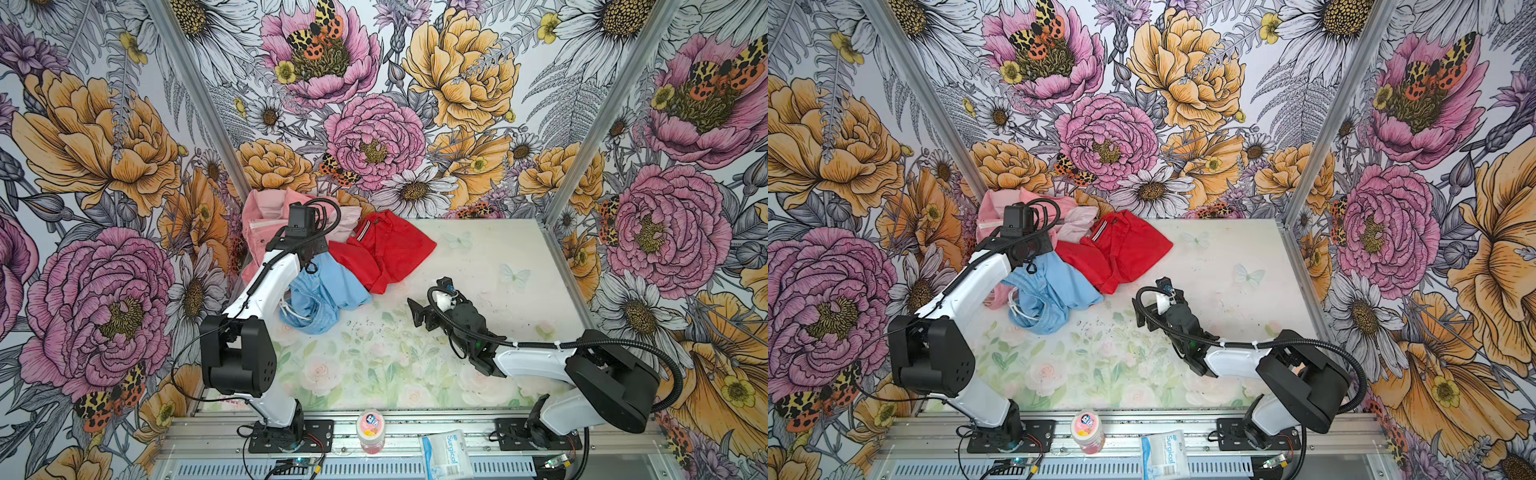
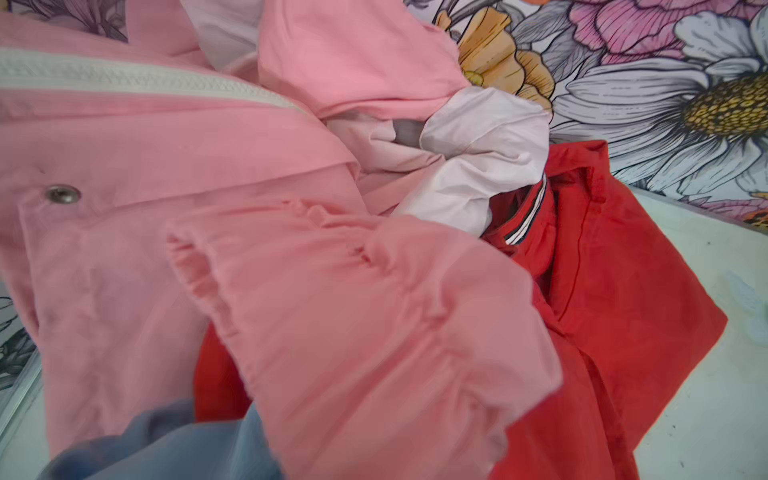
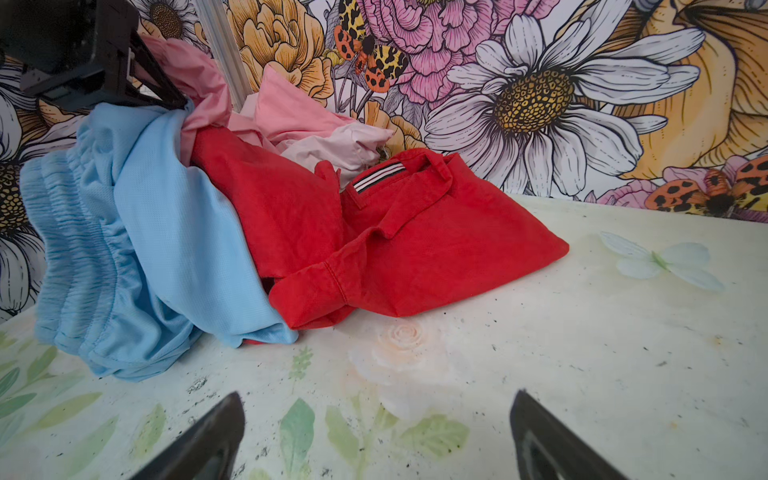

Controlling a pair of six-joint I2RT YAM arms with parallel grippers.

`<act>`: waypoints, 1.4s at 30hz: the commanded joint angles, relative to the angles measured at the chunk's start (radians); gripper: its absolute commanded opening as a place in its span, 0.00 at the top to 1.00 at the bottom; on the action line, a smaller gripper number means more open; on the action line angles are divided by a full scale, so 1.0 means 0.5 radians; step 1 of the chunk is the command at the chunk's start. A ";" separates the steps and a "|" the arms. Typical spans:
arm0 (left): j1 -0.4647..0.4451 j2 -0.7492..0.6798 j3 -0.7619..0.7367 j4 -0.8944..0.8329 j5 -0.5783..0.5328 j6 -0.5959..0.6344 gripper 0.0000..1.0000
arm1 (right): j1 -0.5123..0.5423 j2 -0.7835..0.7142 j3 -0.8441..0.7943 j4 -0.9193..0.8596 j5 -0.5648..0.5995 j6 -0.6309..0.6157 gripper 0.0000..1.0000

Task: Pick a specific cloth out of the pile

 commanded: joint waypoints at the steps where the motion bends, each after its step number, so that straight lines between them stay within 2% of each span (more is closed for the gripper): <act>1: 0.002 -0.065 -0.084 0.062 0.054 0.061 0.83 | -0.006 -0.029 -0.007 -0.002 -0.026 0.030 0.01; 3: 0.014 -0.069 -0.122 0.058 0.063 0.068 0.65 | -0.003 -0.016 -0.006 -0.003 -0.027 0.035 0.01; 4: 0.016 -0.084 -0.144 0.059 0.066 0.075 0.61 | -0.005 -0.015 0.003 -0.001 -0.032 0.039 0.01; 7: 0.013 -0.153 -0.213 0.058 0.036 0.075 0.59 | -0.004 -0.003 0.012 -0.017 -0.040 0.037 0.01; 11: 0.034 -0.246 -0.313 0.039 0.014 0.040 0.69 | -0.004 0.003 0.015 -0.022 -0.041 0.037 0.00; 15: 0.042 -0.342 -0.396 0.018 0.030 0.014 0.67 | -0.004 0.014 0.023 -0.032 -0.049 0.039 0.00; 16: 0.040 -0.380 -0.418 0.014 0.030 0.005 0.73 | -0.006 0.016 0.027 -0.035 -0.049 0.039 0.00; 17: 0.045 -0.412 -0.434 0.008 0.029 -0.006 0.88 | -0.004 0.022 0.030 -0.038 -0.052 0.042 0.00; 18: 0.052 -0.441 -0.443 0.003 0.027 -0.018 0.98 | -0.005 0.025 0.033 -0.038 -0.053 0.042 0.00; 19: 0.065 -0.471 -0.449 -0.007 0.045 -0.022 1.00 | -0.003 0.029 0.034 -0.041 -0.059 0.046 0.00; 24: 0.080 -0.659 -0.344 -0.078 0.120 -0.089 1.00 | -0.006 0.041 0.045 -0.056 -0.061 0.052 0.01; 27: 0.070 -0.727 -0.149 -0.031 0.231 -0.278 1.00 | -0.006 0.043 0.051 -0.056 -0.062 0.055 0.00; 30: -0.101 -0.628 0.230 0.128 0.191 -0.410 1.00 | -0.014 0.044 0.056 -0.062 -0.046 0.050 0.00; 32: -0.313 -0.455 0.595 0.314 0.076 -0.308 1.00 | -0.014 0.033 0.063 -0.093 -0.035 0.052 0.01; 36: -0.795 0.006 1.222 0.963 0.054 -0.117 1.00 | -0.205 -0.057 0.027 -0.202 0.082 0.221 0.00; 37: -0.886 0.241 1.547 0.988 0.115 -0.138 1.00 | -0.270 -0.100 -0.010 -0.225 0.131 0.288 0.00; 40: -1.063 1.282 3.153 0.733 0.386 -0.292 1.00 | -0.455 -0.262 -0.141 -0.245 0.242 0.410 0.01; 41: -1.100 1.552 3.455 0.898 0.402 -0.372 1.00 | -0.498 -0.331 -0.186 -0.246 0.303 0.405 0.01; 42: -1.114 1.584 3.345 1.107 0.421 -0.476 1.00 | -0.518 -0.392 -0.226 -0.249 0.371 0.374 0.00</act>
